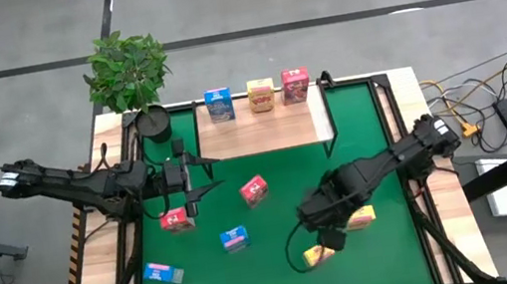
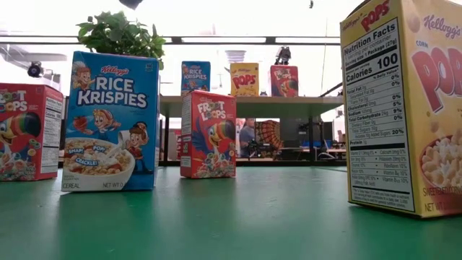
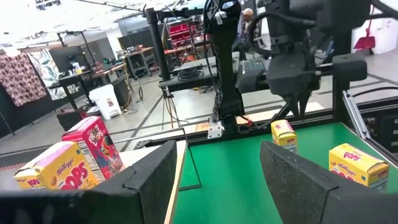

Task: Stack cereal on shelf
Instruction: Put the left yellow cereal box on the shelf aligned with the other yellow cereal box

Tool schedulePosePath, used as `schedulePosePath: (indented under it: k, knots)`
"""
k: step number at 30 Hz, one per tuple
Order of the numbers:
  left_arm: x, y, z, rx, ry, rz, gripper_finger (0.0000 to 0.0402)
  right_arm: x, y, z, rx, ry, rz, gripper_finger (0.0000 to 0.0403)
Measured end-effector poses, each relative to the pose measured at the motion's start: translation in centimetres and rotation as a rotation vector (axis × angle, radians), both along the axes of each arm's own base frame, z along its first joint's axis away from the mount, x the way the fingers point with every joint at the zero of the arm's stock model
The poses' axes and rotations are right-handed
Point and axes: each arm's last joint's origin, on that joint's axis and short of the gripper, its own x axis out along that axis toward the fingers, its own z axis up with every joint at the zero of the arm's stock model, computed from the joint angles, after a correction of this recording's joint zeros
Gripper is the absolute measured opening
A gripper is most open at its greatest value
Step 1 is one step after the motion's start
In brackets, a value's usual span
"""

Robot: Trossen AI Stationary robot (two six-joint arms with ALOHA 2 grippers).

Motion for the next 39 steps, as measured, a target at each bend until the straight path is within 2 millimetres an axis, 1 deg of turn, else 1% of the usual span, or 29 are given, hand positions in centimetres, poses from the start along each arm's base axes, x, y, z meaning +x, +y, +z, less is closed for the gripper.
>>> schedulePosePath:
  k: [3, 5, 7, 10, 13, 17, 20, 23, 25, 28, 33, 36, 39]
  knots:
    - [0.0, 0.0, 0.0, 0.001, 0.003, 0.000, 0.0215, -0.4, 1.3, -0.9, -0.049, -0.034, 0.193, 0.0013]
    - [0.0, 0.0, 0.0, 0.002, 0.003, 0.000, 0.0215, -0.2, 2.5, -1.3, -0.077, -0.104, 0.268, 0.0014]
    - [0.0, 0.0, 0.0, 0.004, 0.003, 0.000, 0.0215, 0.4, 3.4, -1.4, -0.063, -0.187, 0.299, 0.0019]
    - [0.0, 0.0, 0.0, 0.008, 0.004, 0.000, 0.0215, 1.1, 3.8, -1.3, -0.050, -0.260, 0.283, 0.0041]
    - [0.0, 0.0, 0.0, 0.008, 0.000, 0.000, 0.0215, 1.4, 4.0, -1.2, -0.049, -0.301, 0.273, 0.0078]
    - [0.0, 0.0, 0.1, 0.023, -0.007, 0.000, 0.0215, 1.7, 5.2, -1.7, -0.046, -0.344, 0.285, 0.0141]
    - [0.0, 0.0, 0.2, 0.023, -0.013, 0.000, 0.0215, 2.0, 6.4, -2.6, -0.075, -0.354, 0.328, 0.0190]
    - [0.0, 0.0, 0.2, 0.023, -0.014, 0.000, 0.0215, 2.0, 7.5, -3.6, -0.094, -0.343, 0.410, 0.0235]
    - [0.0, 0.0, 0.2, 0.023, -0.013, 0.000, 0.0215, 2.1, 8.1, -4.3, -0.099, -0.333, 0.436, 0.0259]
    - [0.0, 0.0, 0.2, 0.023, -0.013, 0.000, 0.0215, 2.3, 8.4, -5.2, -0.114, -0.297, 0.446, 0.0287]
    - [0.0, 0.0, 0.1, 0.023, -0.012, 0.000, 0.0215, 2.2, 8.3, -6.1, -0.138, -0.235, 0.452, 0.0310]
    - [0.0, 0.0, 0.1, 0.020, -0.012, 0.000, 0.0215, 2.1, 8.3, -6.7, -0.140, -0.223, 0.454, 0.0308]
    - [0.0, 0.0, 0.1, 0.015, -0.012, 0.000, 0.0215, 2.0, 8.2, -7.1, -0.140, -0.199, 0.458, 0.0298]
